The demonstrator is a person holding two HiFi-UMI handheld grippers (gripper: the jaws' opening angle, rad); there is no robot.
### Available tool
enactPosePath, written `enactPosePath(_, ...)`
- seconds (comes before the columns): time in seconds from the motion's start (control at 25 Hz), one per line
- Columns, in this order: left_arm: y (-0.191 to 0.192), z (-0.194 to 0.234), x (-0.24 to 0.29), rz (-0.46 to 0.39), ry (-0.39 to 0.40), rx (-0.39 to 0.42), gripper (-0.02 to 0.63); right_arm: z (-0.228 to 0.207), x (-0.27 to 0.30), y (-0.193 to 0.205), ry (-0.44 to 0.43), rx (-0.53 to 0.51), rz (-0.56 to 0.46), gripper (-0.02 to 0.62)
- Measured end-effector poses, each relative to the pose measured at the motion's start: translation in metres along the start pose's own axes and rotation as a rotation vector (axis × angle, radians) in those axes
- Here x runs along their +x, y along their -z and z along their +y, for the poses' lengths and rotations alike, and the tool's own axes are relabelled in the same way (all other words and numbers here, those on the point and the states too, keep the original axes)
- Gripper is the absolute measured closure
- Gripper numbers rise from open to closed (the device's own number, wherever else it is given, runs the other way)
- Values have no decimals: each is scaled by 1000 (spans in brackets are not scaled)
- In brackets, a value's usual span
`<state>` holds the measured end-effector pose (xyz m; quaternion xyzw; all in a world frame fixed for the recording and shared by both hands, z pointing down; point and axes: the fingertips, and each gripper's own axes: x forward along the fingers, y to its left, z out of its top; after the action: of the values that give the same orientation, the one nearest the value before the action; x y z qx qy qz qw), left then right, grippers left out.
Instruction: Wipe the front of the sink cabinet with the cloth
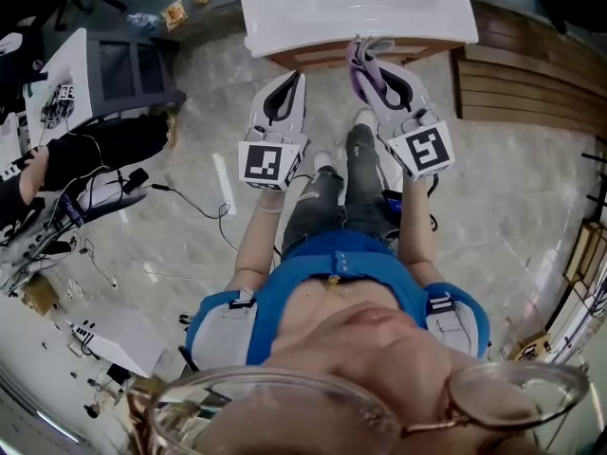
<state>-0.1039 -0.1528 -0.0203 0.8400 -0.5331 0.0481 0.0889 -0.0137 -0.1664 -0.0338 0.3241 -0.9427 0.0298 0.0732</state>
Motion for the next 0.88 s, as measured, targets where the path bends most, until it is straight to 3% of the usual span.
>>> enactPosePath(0.16, 60, 14, 40, -11, -4, 13, 606, -3, 22, 49, -186, 18, -54, 543)
enactPosePath(0.32, 169, 37, 65, 23, -45, 13, 606, -1, 40, 146, -311, 75, -66, 543)
enactPosePath(0.44, 245, 47, 85, 24, -79, 38, 606, -13, 52, 219, -288, 41, -78, 545)
enactPosePath(0.6, 306, 40, 104, -57, -68, 127, 606, -32, 56, 283, -252, -14, -155, 543)
enactPosePath(0.8, 354, 37, 102, -223, -19, 264, 606, -42, 62, 323, -172, -74, -267, 543)
enactPosePath(0.88, 362, 42, 98, -303, -16, 269, 606, -52, 62, 322, -120, -83, -300, 543)
